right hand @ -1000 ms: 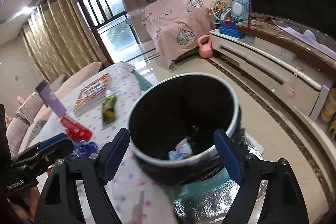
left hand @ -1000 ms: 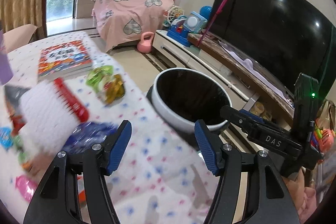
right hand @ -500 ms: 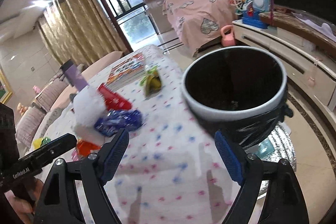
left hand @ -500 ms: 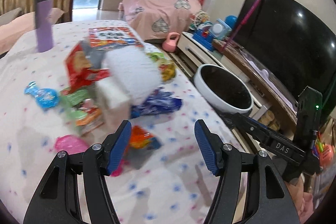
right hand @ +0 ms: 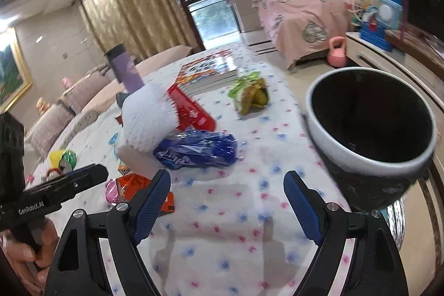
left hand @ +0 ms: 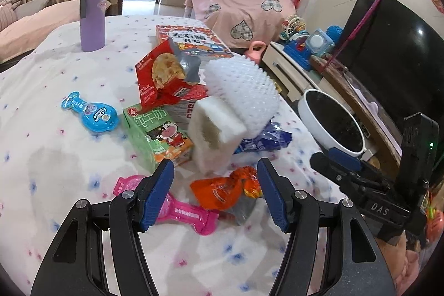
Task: Collect trash
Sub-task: 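Grasp the blue wrapper with the right gripper while the left grasps the white foam block, then carry the blue wrapper and foam block over the bin and release both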
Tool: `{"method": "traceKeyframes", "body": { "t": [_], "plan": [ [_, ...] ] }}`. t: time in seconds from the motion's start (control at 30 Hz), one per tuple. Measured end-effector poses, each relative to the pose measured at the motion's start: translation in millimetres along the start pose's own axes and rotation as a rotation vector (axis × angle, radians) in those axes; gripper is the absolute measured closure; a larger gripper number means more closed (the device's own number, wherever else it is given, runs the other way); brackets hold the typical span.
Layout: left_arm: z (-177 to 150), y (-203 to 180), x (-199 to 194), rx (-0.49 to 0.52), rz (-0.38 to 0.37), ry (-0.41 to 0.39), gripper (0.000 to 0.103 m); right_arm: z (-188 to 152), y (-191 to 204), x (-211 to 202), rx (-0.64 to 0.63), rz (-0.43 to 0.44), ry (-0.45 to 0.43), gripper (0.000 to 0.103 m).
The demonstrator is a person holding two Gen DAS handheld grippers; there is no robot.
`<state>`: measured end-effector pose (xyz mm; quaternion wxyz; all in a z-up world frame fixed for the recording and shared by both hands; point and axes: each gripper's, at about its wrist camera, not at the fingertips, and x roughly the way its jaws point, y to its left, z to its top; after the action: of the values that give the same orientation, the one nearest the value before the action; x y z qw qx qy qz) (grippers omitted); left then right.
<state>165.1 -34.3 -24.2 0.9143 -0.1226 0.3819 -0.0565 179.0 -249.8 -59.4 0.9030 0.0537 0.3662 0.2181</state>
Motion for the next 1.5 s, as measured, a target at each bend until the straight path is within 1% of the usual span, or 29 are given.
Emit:
{"method": "traceKeyframes", "body": {
  "t": [0.3,0.43,0.47,0.5,0.53,0.57,0.6,0.67,0.73,0.83,1.0,1.2,1.27,1.5],
  "plan": [
    [15,-3,24,0.035,0.023,0.029,0.040,18,11,43,-0.118,0.048,0.062,0.018],
    [20,-4,36,0.048,0.024,0.044,0.040,26,13,63,-0.152,0.074,0.104,0.018],
    [21,-4,38,0.051,0.020,0.048,0.042,27,14,69,-0.166,0.085,0.117,0.019],
    [21,-4,40,0.055,0.017,0.048,0.047,27,16,74,-0.181,0.086,0.128,0.020],
    [21,-4,41,0.060,0.014,0.051,0.062,28,16,78,-0.190,0.088,0.137,0.029],
    [21,-4,43,0.062,0.005,0.062,0.069,27,18,81,-0.196,0.096,0.147,0.050],
    [21,-4,44,0.062,0.003,0.063,0.069,25,17,85,-0.191,0.098,0.162,0.055],
    [19,-4,41,0.066,0.003,0.051,0.071,23,13,84,-0.169,0.102,0.165,0.068],
    [18,-5,37,0.065,-0.005,0.045,0.072,22,9,78,-0.142,0.111,0.157,0.073],
    [17,-10,27,0.070,-0.022,0.027,0.072,19,6,61,-0.122,0.096,0.131,0.077],
    [15,-27,13,0.105,-0.081,0.006,0.072,9,0,25,-0.078,0.059,0.081,0.077],
    [11,-60,3,0.161,-0.154,0.004,0.072,-2,-13,-12,-0.038,-0.020,0.031,0.077],
    [6,-69,0,0.185,-0.168,0.002,0.072,-6,-20,-22,-0.018,-0.050,0.016,0.077],
    [-1,-92,4,0.222,-0.197,0.023,0.072,-17,-43,-48,0.050,-0.090,-0.024,0.077]
  ]
}}
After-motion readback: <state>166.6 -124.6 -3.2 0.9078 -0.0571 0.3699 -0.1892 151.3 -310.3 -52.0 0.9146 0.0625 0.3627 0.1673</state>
